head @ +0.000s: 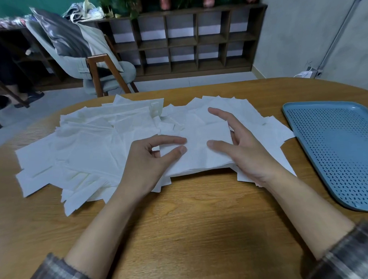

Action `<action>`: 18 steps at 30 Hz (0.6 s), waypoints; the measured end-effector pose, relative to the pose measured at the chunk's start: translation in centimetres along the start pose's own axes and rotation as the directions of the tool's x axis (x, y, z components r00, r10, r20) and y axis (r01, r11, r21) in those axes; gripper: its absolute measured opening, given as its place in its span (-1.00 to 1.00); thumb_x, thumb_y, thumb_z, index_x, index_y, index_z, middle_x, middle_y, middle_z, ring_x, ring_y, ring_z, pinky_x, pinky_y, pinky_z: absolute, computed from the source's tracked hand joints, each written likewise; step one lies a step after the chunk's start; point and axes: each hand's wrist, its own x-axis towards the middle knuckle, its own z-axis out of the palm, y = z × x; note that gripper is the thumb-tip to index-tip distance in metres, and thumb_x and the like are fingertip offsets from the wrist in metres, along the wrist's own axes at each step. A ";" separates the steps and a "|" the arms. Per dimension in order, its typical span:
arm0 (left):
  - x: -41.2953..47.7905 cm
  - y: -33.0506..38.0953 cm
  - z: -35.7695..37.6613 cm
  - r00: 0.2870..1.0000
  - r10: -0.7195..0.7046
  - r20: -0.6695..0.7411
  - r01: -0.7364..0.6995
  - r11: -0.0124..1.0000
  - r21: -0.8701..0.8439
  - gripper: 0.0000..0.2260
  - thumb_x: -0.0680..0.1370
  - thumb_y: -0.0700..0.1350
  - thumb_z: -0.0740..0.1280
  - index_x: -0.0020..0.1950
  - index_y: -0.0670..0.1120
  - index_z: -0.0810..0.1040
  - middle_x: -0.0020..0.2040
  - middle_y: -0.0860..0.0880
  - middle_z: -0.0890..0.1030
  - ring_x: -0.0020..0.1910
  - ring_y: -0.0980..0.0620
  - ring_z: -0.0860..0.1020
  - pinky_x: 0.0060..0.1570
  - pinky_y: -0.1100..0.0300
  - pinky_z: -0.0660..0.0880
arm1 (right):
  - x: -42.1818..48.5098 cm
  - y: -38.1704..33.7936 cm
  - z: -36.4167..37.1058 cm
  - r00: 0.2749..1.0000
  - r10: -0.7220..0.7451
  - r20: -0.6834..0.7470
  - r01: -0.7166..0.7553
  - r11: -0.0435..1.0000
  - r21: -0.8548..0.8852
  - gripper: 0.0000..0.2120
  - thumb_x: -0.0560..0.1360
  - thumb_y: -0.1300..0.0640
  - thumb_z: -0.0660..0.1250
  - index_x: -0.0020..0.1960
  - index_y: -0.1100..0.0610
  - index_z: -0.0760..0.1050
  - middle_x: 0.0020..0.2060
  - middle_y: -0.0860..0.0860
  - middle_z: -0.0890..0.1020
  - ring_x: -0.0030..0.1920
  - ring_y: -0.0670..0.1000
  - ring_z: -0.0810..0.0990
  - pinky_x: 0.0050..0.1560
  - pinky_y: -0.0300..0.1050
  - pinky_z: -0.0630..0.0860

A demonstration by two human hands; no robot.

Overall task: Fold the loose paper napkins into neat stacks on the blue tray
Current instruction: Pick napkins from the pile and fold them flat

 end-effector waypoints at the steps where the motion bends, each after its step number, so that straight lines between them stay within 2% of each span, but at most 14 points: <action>1: 0.0 -0.1 0.0 1.000 0.001 0.006 -0.001 1.000 0.018 -0.90 0.54 -0.17 0.55 0.04 -0.02 0.79 0.00 0.14 0.76 -0.47 0.22 0.49 -0.34 0.47 0.36 | 0.0 0.0 -0.1 1.000 -0.002 0.007 0.002 1.000 -0.007 -0.39 0.61 0.21 0.45 0.49 -0.32 0.41 0.41 -0.19 0.54 0.38 -0.17 0.55 0.43 -0.02 0.53; 3: 0.1 -0.4 0.1 1.000 0.008 -0.017 -0.006 0.997 0.071 -0.91 0.53 -0.12 0.57 0.00 0.03 0.78 0.02 0.16 0.75 -0.29 0.21 0.59 -0.21 0.38 0.46 | -0.1 -0.1 -0.2 1.000 -0.024 0.020 0.025 1.000 -0.017 -0.38 0.61 0.22 0.44 0.51 -0.29 0.39 0.43 -0.20 0.52 0.40 -0.20 0.53 0.41 -0.11 0.53; 6: 0.4 -0.9 -0.1 0.993 0.005 -0.121 0.009 0.993 0.114 -0.87 0.53 0.00 0.57 0.05 0.09 0.71 0.09 0.15 0.69 -0.02 0.19 0.63 -0.06 0.27 0.51 | -0.2 -0.3 -0.5 0.997 -0.076 0.023 0.075 0.995 0.058 -0.37 0.62 0.30 0.40 0.58 -0.14 0.34 0.32 -0.35 0.56 0.31 -0.35 0.54 0.21 -0.43 0.49; 8: 0.5 -0.6 -0.3 0.990 -0.081 -0.114 0.083 0.996 0.013 -0.77 0.57 0.07 0.50 0.20 0.12 0.62 0.17 0.12 0.65 0.07 0.17 0.65 0.00 0.25 0.54 | -0.2 -0.5 -0.7 0.996 -0.084 0.040 0.078 0.986 0.145 -0.35 0.61 0.34 0.37 0.59 -0.10 0.32 0.24 -0.37 0.62 0.30 -0.27 0.59 0.17 -0.38 0.54; 10: 0.4 0.2 -0.3 0.980 -0.194 0.039 0.198 0.953 -0.230 -0.66 0.61 0.12 0.42 0.37 0.13 0.53 0.22 0.06 0.68 0.15 0.10 0.68 0.09 0.16 0.59 | -0.1 -0.4 -0.8 0.994 -0.088 0.065 0.076 0.982 0.172 -0.33 0.60 0.31 0.37 0.60 -0.13 0.30 0.26 -0.31 0.64 0.33 -0.15 0.61 0.19 -0.26 0.59; 12: 0.3 0.6 0.0 0.943 -0.241 0.228 0.321 0.837 -0.444 -0.57 0.59 0.13 0.37 0.45 0.09 0.49 0.28 0.02 0.69 0.25 0.02 0.68 0.19 0.00 0.63 | -0.1 -0.5 -0.4 0.993 -0.093 0.075 0.083 0.989 0.126 -0.35 0.62 0.35 0.34 0.60 -0.06 0.28 0.14 -0.45 0.64 0.21 -0.38 0.59 0.09 -0.46 0.52; 13: 0.3 0.7 0.1 0.934 -0.242 0.262 0.342 0.815 -0.468 -0.53 0.56 0.12 0.39 0.46 0.10 0.48 0.31 0.01 0.68 0.25 0.00 0.68 0.20 -0.06 0.64 | 0.0 -0.4 -0.3 0.994 -0.090 0.064 0.084 0.992 0.089 -0.38 0.63 0.35 0.33 0.60 -0.02 0.27 0.10 -0.53 0.60 0.15 -0.49 0.55 0.04 -0.56 0.46; 14: 0.2 0.7 0.2 0.936 -0.241 0.255 0.335 0.829 -0.448 -0.51 0.55 0.09 0.42 0.47 0.13 0.47 0.32 -0.01 0.67 0.22 0.00 0.69 0.16 -0.08 0.66 | 0.0 -0.3 -0.2 0.994 -0.091 0.056 0.088 0.995 0.053 -0.40 0.64 0.34 0.34 0.59 -0.01 0.29 0.14 -0.52 0.58 0.14 -0.53 0.52 0.04 -0.59 0.43; 16: 0.1 0.8 0.2 0.962 -0.215 0.167 0.260 0.909 -0.325 -0.49 0.58 -0.05 0.47 0.49 0.21 0.43 0.24 -0.05 0.66 0.07 0.09 0.73 -0.03 0.07 0.70 | 0.0 0.0 -0.4 0.994 -0.087 0.061 0.086 0.996 0.025 -0.47 0.64 0.26 0.37 0.55 -0.04 0.38 0.26 -0.35 0.58 0.25 -0.38 0.55 0.15 -0.45 0.49; 18: 0.0 0.6 0.0 0.987 -0.145 0.074 0.158 0.962 -0.221 -0.44 0.62 -0.14 0.46 0.52 0.24 0.37 0.09 -0.05 0.67 -0.12 0.17 0.72 -0.18 0.29 0.63 | 0.1 0.2 -0.6 0.996 -0.059 0.073 0.056 0.998 0.042 -0.56 0.61 0.16 0.41 0.46 -0.07 0.51 0.28 -0.26 0.62 0.32 -0.20 0.58 0.20 -0.26 0.56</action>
